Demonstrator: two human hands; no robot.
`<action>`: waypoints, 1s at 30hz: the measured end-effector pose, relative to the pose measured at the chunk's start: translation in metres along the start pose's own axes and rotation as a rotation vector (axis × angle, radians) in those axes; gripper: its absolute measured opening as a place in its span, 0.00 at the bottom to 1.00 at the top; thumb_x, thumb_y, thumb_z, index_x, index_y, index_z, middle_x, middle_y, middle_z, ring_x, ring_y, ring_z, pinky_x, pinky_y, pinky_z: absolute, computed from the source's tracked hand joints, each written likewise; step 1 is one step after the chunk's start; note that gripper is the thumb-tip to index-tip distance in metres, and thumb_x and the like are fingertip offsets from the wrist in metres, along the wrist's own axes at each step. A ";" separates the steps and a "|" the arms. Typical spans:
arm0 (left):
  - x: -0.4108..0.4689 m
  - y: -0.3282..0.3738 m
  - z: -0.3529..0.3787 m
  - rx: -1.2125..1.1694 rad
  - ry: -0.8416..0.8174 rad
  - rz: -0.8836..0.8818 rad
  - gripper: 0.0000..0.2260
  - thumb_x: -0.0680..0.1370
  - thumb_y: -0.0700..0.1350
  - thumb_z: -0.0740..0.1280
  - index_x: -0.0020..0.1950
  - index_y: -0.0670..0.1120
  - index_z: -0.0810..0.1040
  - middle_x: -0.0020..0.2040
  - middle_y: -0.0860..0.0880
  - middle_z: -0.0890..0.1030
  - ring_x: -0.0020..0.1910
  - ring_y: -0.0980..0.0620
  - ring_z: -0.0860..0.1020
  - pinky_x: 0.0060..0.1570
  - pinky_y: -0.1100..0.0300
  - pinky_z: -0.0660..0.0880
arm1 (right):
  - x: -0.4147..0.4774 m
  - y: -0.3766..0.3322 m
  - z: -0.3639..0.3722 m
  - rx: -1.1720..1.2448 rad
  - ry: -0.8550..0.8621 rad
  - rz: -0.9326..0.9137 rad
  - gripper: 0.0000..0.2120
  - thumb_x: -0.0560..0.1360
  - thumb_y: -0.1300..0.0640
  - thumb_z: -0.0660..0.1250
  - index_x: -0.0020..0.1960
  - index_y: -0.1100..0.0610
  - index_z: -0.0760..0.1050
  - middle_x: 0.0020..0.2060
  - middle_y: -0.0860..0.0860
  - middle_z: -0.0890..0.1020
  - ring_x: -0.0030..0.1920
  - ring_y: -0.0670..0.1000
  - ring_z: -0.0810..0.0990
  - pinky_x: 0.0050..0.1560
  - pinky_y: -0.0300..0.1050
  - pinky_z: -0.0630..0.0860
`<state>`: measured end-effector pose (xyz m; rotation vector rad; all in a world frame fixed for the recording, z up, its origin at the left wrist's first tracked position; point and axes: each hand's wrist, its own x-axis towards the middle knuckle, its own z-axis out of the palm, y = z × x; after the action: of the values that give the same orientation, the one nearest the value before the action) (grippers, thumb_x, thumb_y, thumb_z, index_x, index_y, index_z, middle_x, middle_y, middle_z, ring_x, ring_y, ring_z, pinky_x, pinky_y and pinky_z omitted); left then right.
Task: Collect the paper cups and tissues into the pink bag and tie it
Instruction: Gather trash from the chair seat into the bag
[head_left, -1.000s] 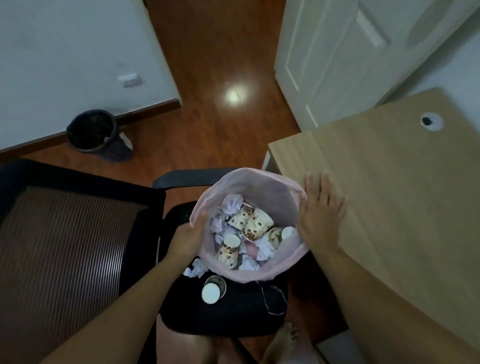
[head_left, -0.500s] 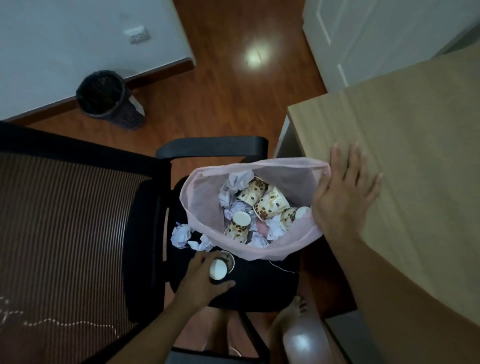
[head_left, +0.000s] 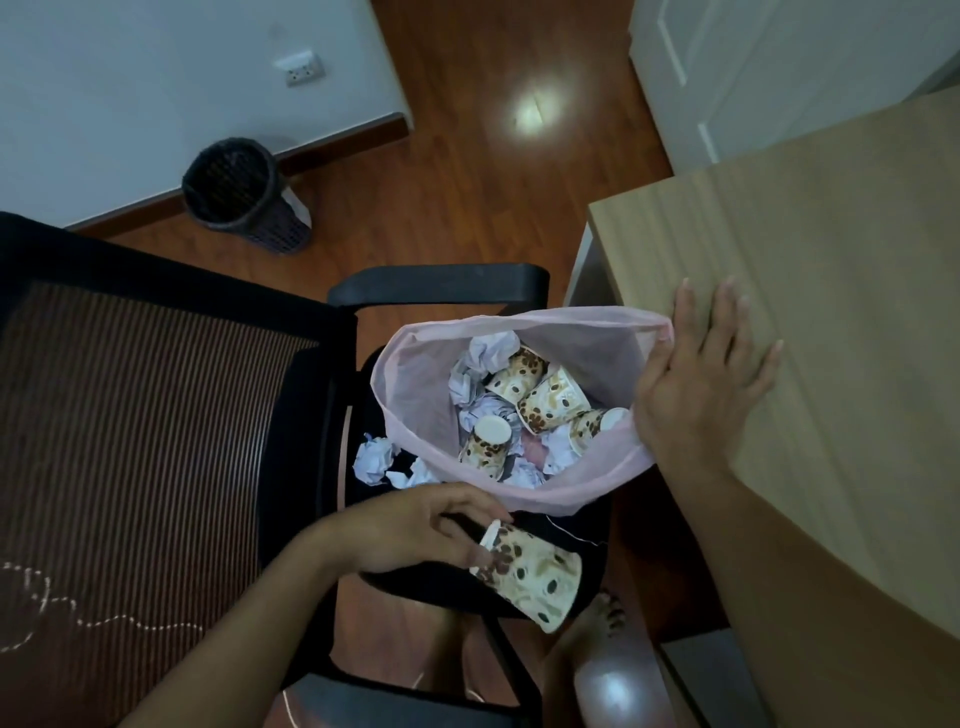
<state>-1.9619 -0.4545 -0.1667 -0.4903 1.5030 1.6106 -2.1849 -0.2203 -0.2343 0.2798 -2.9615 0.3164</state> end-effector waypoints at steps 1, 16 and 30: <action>-0.011 0.013 -0.006 -0.092 -0.037 0.043 0.19 0.82 0.43 0.76 0.72 0.53 0.80 0.72 0.54 0.82 0.66 0.49 0.85 0.64 0.61 0.80 | 0.000 0.000 0.000 0.004 -0.001 0.001 0.29 0.89 0.48 0.53 0.89 0.44 0.54 0.89 0.52 0.56 0.88 0.57 0.57 0.84 0.73 0.52; 0.053 0.040 -0.035 0.232 0.666 0.214 0.22 0.79 0.44 0.79 0.71 0.54 0.80 0.64 0.59 0.81 0.54 0.59 0.85 0.55 0.61 0.84 | 0.000 0.000 0.001 -0.010 0.002 -0.011 0.31 0.87 0.48 0.54 0.89 0.43 0.52 0.89 0.52 0.57 0.88 0.57 0.57 0.84 0.73 0.53; 0.058 -0.098 -0.064 0.410 1.325 0.130 0.11 0.83 0.36 0.67 0.65 0.42 0.80 0.61 0.44 0.78 0.60 0.43 0.78 0.60 0.47 0.78 | -0.002 -0.002 0.005 -0.028 0.033 -0.008 0.29 0.88 0.48 0.53 0.89 0.43 0.55 0.89 0.52 0.58 0.88 0.57 0.58 0.84 0.73 0.53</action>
<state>-1.9334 -0.5055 -0.2836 -1.3781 2.7618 0.9253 -2.1837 -0.2228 -0.2395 0.2810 -2.9295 0.2756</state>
